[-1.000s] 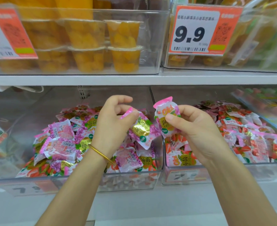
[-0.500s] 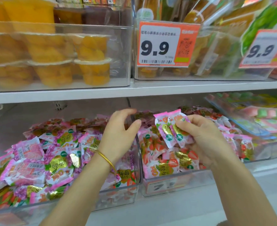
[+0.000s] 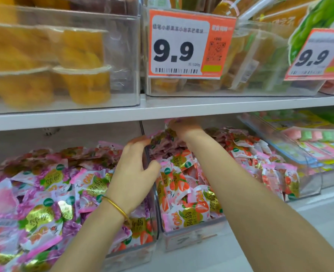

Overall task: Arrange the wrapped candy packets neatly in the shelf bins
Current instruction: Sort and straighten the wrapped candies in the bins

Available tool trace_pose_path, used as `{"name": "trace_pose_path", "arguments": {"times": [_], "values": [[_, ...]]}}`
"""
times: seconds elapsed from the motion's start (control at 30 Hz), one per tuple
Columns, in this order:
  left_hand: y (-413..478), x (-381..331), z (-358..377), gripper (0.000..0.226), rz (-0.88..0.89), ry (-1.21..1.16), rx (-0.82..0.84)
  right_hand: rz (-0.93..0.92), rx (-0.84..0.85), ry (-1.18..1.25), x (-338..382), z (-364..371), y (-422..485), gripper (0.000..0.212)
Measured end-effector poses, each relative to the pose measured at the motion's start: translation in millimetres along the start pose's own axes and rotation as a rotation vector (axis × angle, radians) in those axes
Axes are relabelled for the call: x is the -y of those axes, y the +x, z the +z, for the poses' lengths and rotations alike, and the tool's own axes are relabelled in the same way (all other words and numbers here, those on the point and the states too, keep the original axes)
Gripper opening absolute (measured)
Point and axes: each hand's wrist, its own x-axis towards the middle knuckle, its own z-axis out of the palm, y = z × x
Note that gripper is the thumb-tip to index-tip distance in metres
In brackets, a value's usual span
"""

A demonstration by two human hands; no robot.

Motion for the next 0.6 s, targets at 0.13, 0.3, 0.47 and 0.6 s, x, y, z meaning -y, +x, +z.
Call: {"name": "trace_pose_path", "arguments": {"times": [0.13,0.3,0.47,0.6], "values": [[-1.2,0.9,-0.3,0.052,0.003,-0.013,0.001,0.002,-0.084,-0.19,-8.6,-6.0,13.2,0.03],[0.1,0.2,0.8,0.051,-0.016,-0.02,-0.003,-0.03,-0.06,-0.299,-14.4,-3.2,17.4,0.031],[-0.4,3.5,-0.1,0.047,0.026,-0.015,-0.011,-0.205,-0.022,-0.603,-14.6,-6.8,6.5,0.04],[-1.2,6.2,-2.5,0.038,0.07,-0.018,-0.012,-0.297,0.189,-0.698,-15.3,-11.9,-7.0,0.041]]}}
